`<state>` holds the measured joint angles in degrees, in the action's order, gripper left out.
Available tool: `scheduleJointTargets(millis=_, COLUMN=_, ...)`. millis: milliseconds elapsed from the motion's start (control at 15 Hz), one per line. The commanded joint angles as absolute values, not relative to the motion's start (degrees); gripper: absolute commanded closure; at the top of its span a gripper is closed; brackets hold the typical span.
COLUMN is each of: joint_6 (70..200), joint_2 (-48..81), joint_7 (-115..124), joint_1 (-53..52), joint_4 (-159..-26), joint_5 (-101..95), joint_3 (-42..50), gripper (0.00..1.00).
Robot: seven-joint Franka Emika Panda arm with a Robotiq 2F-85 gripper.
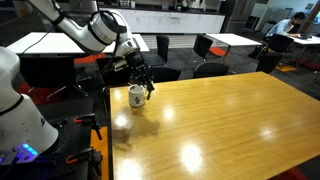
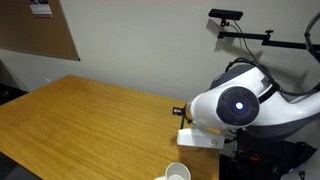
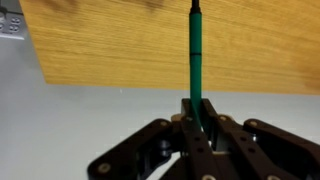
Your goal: Remove the pen from the mug and put it on the table
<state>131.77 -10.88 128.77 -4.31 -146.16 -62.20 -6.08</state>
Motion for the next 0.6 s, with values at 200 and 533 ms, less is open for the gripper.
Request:
scheduleJointTargets(millis=200, joint_6=137.1, joint_2=-11.9, joint_7=132.3, joint_1=0.7, joint_4=-149.2, joint_5=-63.9, joint_3=-0.6, gripper=0.97)
scheduleJointTargets(millis=533, joint_6=144.5, joint_2=-9.5, joint_7=131.8, joint_1=4.1, joint_4=-149.3, joint_5=-63.8, joint_3=3.2, gripper=0.97)
